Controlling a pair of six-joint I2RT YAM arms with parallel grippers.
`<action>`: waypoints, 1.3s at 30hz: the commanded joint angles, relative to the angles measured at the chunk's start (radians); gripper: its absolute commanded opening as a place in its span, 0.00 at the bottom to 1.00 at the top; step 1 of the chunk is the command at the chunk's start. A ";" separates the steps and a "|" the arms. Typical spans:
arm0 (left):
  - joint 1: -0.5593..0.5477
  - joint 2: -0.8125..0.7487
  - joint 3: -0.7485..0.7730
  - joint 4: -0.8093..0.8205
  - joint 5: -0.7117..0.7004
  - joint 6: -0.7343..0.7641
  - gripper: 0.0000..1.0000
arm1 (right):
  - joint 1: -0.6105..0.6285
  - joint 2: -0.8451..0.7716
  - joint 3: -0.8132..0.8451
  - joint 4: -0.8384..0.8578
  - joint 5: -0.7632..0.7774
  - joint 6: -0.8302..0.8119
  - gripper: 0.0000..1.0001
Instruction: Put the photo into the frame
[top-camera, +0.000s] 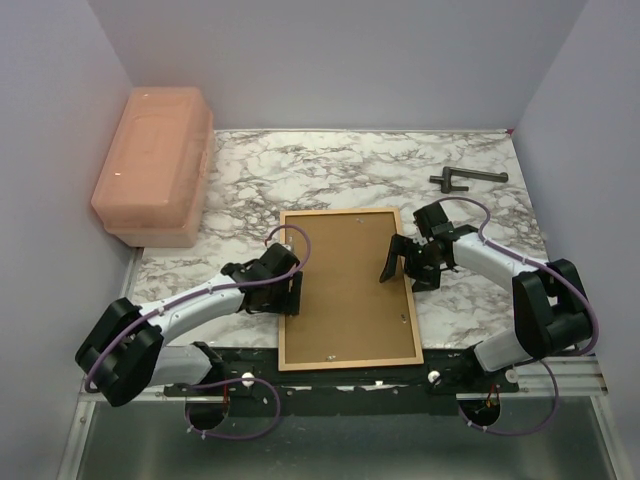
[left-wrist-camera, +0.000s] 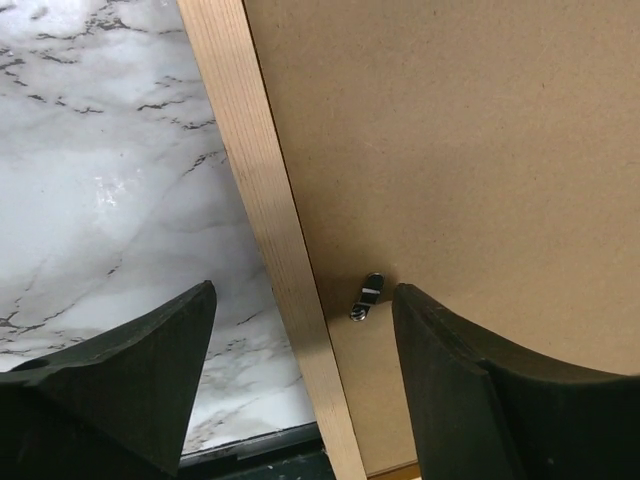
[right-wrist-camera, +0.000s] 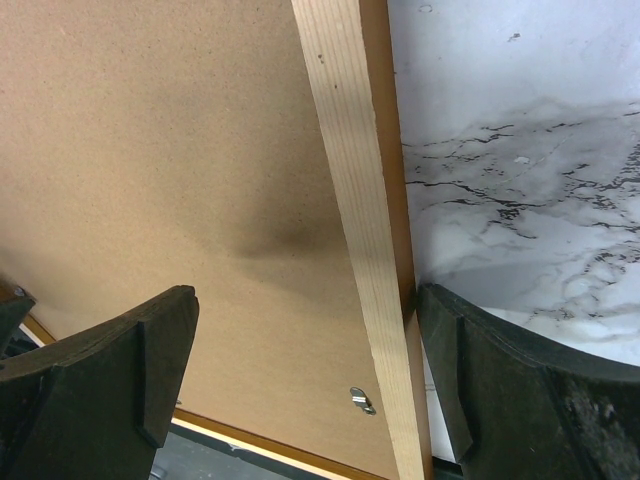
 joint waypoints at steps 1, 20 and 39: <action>-0.019 0.053 0.029 0.025 -0.006 0.008 0.68 | 0.005 0.023 -0.015 0.015 0.025 -0.006 1.00; -0.048 0.054 0.045 -0.025 -0.071 -0.019 0.00 | 0.005 0.019 -0.020 0.015 0.018 -0.005 1.00; -0.040 -0.149 0.056 -0.106 -0.027 -0.132 0.68 | 0.006 -0.012 -0.026 -0.050 0.071 0.015 1.00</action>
